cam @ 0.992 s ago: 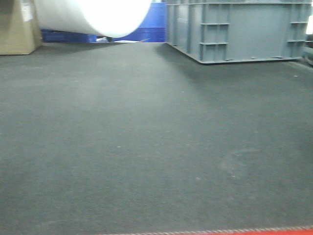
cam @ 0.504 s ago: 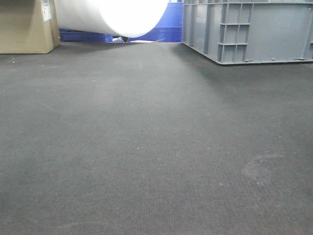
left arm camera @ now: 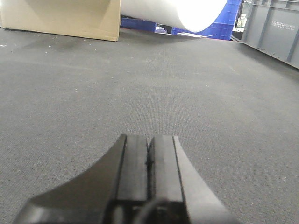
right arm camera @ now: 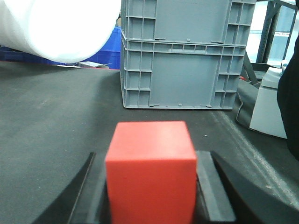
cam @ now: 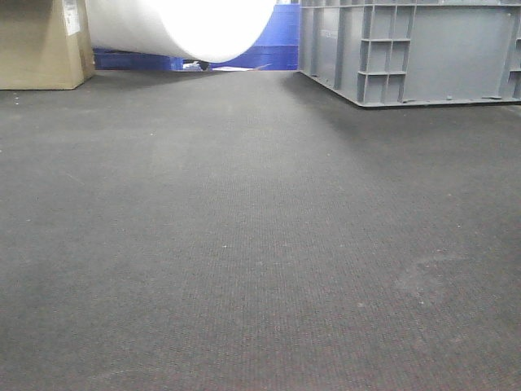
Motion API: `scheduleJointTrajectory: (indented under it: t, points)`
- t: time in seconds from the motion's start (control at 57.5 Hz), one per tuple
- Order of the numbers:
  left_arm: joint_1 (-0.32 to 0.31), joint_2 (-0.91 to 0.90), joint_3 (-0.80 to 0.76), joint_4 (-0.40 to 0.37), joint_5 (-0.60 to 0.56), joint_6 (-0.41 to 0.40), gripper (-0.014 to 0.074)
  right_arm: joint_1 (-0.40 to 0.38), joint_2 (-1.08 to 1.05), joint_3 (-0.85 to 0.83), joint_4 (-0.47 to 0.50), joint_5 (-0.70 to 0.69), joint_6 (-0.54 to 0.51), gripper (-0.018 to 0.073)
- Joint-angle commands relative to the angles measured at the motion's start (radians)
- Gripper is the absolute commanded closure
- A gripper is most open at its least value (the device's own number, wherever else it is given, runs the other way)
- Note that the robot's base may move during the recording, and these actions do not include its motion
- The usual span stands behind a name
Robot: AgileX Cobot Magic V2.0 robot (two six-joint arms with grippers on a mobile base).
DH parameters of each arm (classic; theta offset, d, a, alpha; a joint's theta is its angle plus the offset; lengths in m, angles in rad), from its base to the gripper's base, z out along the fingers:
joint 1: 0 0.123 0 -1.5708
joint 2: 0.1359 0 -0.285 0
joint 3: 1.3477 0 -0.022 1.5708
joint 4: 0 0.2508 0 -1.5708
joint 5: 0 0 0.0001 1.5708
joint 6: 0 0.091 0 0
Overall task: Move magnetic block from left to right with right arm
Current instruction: 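Stop at the second table holding the cube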
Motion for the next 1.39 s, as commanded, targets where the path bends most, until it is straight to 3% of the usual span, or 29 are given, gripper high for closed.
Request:
scheduleJointTrajectory:
  t: [0.0,0.661,0.939,1.166,1.374]
  points:
    - [0.000,-0.006,0.008,-0.007,-0.085,-0.002,0.0713,-0.006,0.007,-0.029,-0.008,-0.095,-0.007,0.0326]
    - [0.000,-0.006,0.008,-0.007,-0.085,-0.002,0.0713,-0.006,0.007,-0.029,-0.008,-0.095,-0.007,0.0326]
    - [0.000,-0.006,0.008,-0.007,-0.085,-0.002,0.0713,-0.006,0.086,-0.140,-0.008,-0.091,-0.001,0.0326]
    - [0.000,-0.006,0.008,-0.007,-0.085,-0.002,0.0713,0.038,0.278,-0.281,-0.008,0.120,0.076,0.0326]
    - [0.000,-0.006,0.008,-0.007,-0.085,-0.002,0.0713,0.155,0.502,-0.425,-0.008,0.337,0.129,0.0326]
